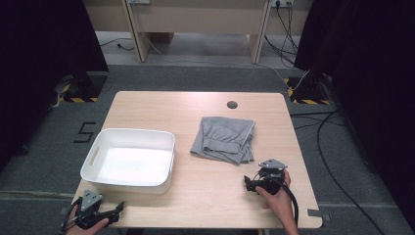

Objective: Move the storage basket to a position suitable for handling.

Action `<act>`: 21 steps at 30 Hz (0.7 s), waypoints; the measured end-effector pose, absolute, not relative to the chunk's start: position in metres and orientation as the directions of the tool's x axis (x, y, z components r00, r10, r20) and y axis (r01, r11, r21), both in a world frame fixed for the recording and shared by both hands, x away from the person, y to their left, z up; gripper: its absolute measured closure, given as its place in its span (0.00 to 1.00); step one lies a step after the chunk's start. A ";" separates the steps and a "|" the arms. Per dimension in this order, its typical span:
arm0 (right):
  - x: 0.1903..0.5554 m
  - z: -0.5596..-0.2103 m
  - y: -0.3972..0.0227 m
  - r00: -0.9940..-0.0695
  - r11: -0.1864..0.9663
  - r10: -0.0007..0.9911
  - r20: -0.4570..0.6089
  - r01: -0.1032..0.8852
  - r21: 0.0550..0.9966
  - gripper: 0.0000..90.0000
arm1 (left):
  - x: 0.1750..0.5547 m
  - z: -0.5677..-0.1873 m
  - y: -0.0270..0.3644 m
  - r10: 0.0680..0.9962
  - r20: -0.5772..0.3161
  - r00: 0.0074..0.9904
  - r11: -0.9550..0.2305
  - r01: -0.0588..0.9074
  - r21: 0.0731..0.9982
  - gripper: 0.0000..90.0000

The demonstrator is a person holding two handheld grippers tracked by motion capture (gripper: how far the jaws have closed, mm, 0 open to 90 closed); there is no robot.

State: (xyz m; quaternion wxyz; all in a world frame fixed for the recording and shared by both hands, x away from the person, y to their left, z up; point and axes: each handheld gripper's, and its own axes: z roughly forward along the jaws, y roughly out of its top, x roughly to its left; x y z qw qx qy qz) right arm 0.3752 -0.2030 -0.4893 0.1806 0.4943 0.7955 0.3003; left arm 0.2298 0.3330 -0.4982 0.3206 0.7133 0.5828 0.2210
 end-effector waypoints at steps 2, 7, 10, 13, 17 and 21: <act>0.375 -0.489 -0.203 -0.446 0.331 0.895 0.010 0.678 0.656 0.01 | 0.230 -0.498 0.333 0.973 -0.058 0.223 -0.115 0.690 0.714 0.12; 0.375 -0.489 -0.203 -0.446 0.331 0.895 0.009 0.677 0.657 0.01 | 0.230 -0.498 0.333 0.973 -0.058 0.222 -0.115 0.691 0.714 0.12; 0.374 -0.486 -0.202 -0.470 0.342 0.883 0.006 0.652 0.676 0.23 | 0.230 -0.498 0.333 0.973 -0.059 0.224 -0.115 0.689 0.715 0.12; 0.374 -0.484 -0.201 -0.478 0.329 0.878 0.019 0.633 0.701 0.14 | 0.230 -0.499 0.333 0.973 -0.059 0.225 -0.116 0.689 0.716 0.12; 0.376 -0.480 -0.199 -0.479 0.301 0.877 0.034 0.604 0.738 0.18 | 0.230 -0.499 0.333 0.972 -0.059 0.227 -0.117 0.687 0.717 0.12; 0.382 -0.467 -0.188 -0.492 0.293 0.870 0.025 0.558 0.776 0.20 | 0.230 -0.499 0.334 0.971 -0.059 0.231 -0.119 0.685 0.719 0.12</act>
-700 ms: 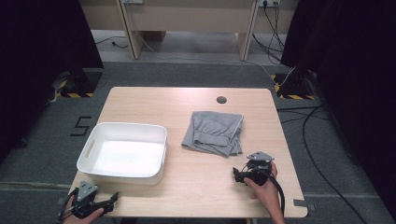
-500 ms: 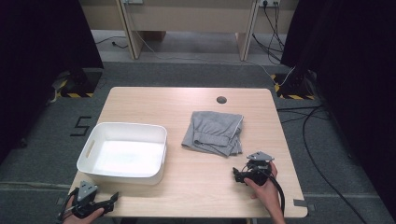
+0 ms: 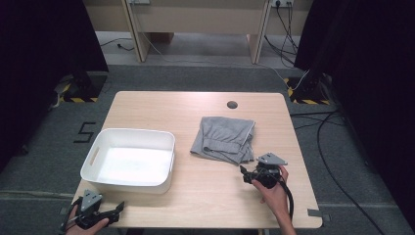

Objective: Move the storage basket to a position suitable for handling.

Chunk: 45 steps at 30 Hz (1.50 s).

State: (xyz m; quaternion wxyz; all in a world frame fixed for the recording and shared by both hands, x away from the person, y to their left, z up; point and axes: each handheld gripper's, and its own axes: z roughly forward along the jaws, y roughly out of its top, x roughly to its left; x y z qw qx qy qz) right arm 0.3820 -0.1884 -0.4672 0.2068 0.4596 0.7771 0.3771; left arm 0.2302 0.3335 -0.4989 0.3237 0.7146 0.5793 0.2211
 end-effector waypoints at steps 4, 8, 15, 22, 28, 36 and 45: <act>0.393 -0.459 -0.176 -0.501 0.318 0.865 0.000 0.549 0.773 0.21 | 0.230 -0.499 0.334 0.971 -0.059 0.233 -0.120 0.682 0.721 0.12; 0.406 -0.456 -0.168 -0.502 0.317 0.865 0.000 0.545 0.776 0.24 | 0.230 -0.499 0.334 0.970 -0.059 0.234 -0.121 0.683 0.720 0.12; 0.429 -0.446 -0.151 -0.509 0.315 0.861 -0.005 0.525 0.791 0.26 | 0.230 -0.499 0.334 0.970 -0.059 0.235 -0.122 0.683 0.720 0.12; 0.464 -0.445 -0.127 -0.515 0.349 0.857 -0.027 0.540 0.766 0.26 | 0.230 -0.499 0.334 0.970 -0.058 0.237 -0.124 0.681 0.721 0.12; 0.498 -0.456 -0.105 -0.501 0.380 0.864 -0.052 0.581 0.719 0.27 | 0.230 -0.500 0.335 0.969 -0.057 0.240 -0.126 0.679 0.723 0.12; 0.513 -0.480 -0.100 -0.458 0.340 0.889 -0.005 0.653 0.677 0.27 | 0.230 -0.500 0.335 0.968 -0.057 0.244 -0.128 0.679 0.723 0.12; 0.495 -0.485 -0.108 -0.459 0.306 0.888 0.031 0.640 0.705 0.27 | 0.229 -0.500 0.335 0.968 -0.057 0.243 -0.128 0.679 0.723 0.12</act>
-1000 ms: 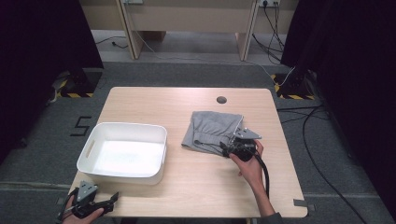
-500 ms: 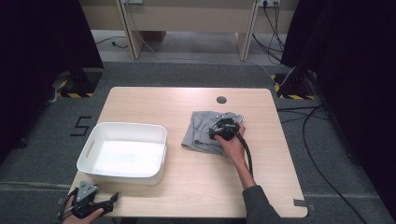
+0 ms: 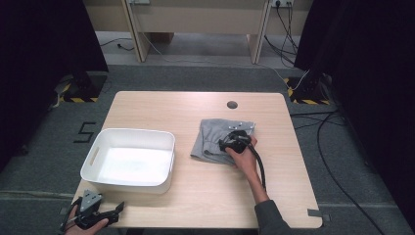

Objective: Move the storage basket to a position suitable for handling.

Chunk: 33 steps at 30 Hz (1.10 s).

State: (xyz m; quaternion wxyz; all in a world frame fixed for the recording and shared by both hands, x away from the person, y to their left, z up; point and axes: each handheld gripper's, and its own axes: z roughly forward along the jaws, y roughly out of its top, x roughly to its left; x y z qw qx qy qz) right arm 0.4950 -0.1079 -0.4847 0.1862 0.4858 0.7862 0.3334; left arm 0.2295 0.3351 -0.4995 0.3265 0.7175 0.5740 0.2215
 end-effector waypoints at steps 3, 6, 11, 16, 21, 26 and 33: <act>0.479 -0.484 -0.111 -0.482 0.325 0.876 0.026 0.628 0.707 0.27 | 0.230 -0.499 0.335 0.969 -0.058 0.241 -0.126 0.680 0.722 0.12; 0.466 -0.482 -0.114 -0.496 0.339 0.868 0.025 0.629 0.699 0.27 | 0.230 -0.500 0.335 0.969 -0.058 0.242 -0.126 0.679 0.723 0.12; 0.446 -0.481 -0.117 -0.509 0.350 0.861 0.024 0.626 0.697 0.27 | 0.230 -0.500 0.335 0.969 -0.058 0.242 -0.127 0.679 0.723 0.12; 0.417 -0.480 -0.121 -0.508 0.349 0.861 0.019 0.617 0.705 0.27 | 0.230 -0.499 0.335 0.969 -0.058 0.241 -0.126 0.680 0.722 0.12; 0.384 -0.480 -0.127 -0.529 0.358 0.849 0.020 0.603 0.713 0.27 | 0.230 -0.499 0.335 0.969 -0.058 0.241 -0.126 0.681 0.721 0.11; 0.361 -0.479 -0.131 -0.546 0.361 0.837 0.031 0.594 0.719 0.27 | 0.230 -0.499 0.335 0.969 -0.059 0.241 -0.126 0.680 0.722 0.11; 0.337 -0.479 -0.131 -0.549 0.359 0.835 0.029 0.584 0.728 0.27 | 0.230 -0.499 0.335 0.968 -0.058 0.243 -0.127 0.680 0.722 0.11</act>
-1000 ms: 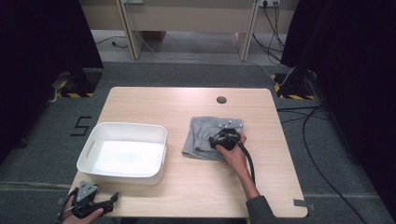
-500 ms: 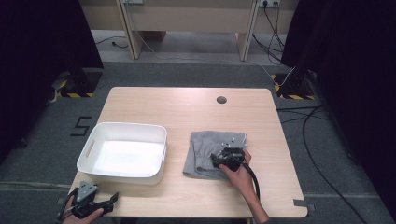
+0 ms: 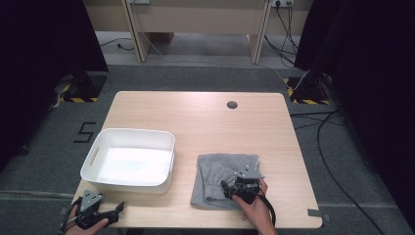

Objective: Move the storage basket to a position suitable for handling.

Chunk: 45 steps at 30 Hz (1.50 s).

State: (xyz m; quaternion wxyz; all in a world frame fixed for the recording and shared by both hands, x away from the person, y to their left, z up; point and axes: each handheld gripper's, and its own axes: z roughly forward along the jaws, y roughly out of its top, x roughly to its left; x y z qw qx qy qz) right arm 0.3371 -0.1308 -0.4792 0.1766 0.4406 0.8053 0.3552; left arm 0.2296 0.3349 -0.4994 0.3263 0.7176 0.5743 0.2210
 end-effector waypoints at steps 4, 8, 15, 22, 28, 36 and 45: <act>0.325 -0.479 -0.131 -0.555 0.360 0.831 0.035 0.584 0.727 0.27 | 0.230 -0.499 0.335 0.968 -0.058 0.244 -0.128 0.680 0.722 0.11; 0.314 -0.478 -0.132 -0.560 0.362 0.828 0.038 0.585 0.726 0.27 | 0.230 -0.499 0.335 0.968 -0.058 0.245 -0.129 0.680 0.722 0.11; 0.311 -0.474 -0.136 -0.580 0.357 0.812 0.067 0.585 0.728 0.25 | 0.230 -0.499 0.335 0.968 -0.058 0.243 -0.128 0.681 0.721 0.12; 0.314 -0.463 -0.137 -0.596 0.350 0.802 0.051 0.536 0.768 0.23 | 0.229 -0.492 0.345 0.977 -0.119 0.179 -0.034 0.673 0.739 0.20; 0.319 -0.444 -0.122 -0.650 0.367 0.760 0.035 0.473 0.801 0.23 | 0.231 -0.477 0.347 0.986 -0.069 0.151 -0.039 0.619 0.784 0.18; 0.337 -0.413 -0.075 -0.748 0.415 0.663 -0.014 0.353 0.838 0.25 | 0.242 -0.477 0.336 0.982 -0.063 0.180 -0.069 0.644 0.762 0.16; 0.378 -0.407 -0.003 -0.830 0.460 0.558 0.002 0.311 0.832 0.31 | 0.260 -0.470 0.318 0.978 -0.072 0.194 -0.066 0.624 0.778 0.16</act>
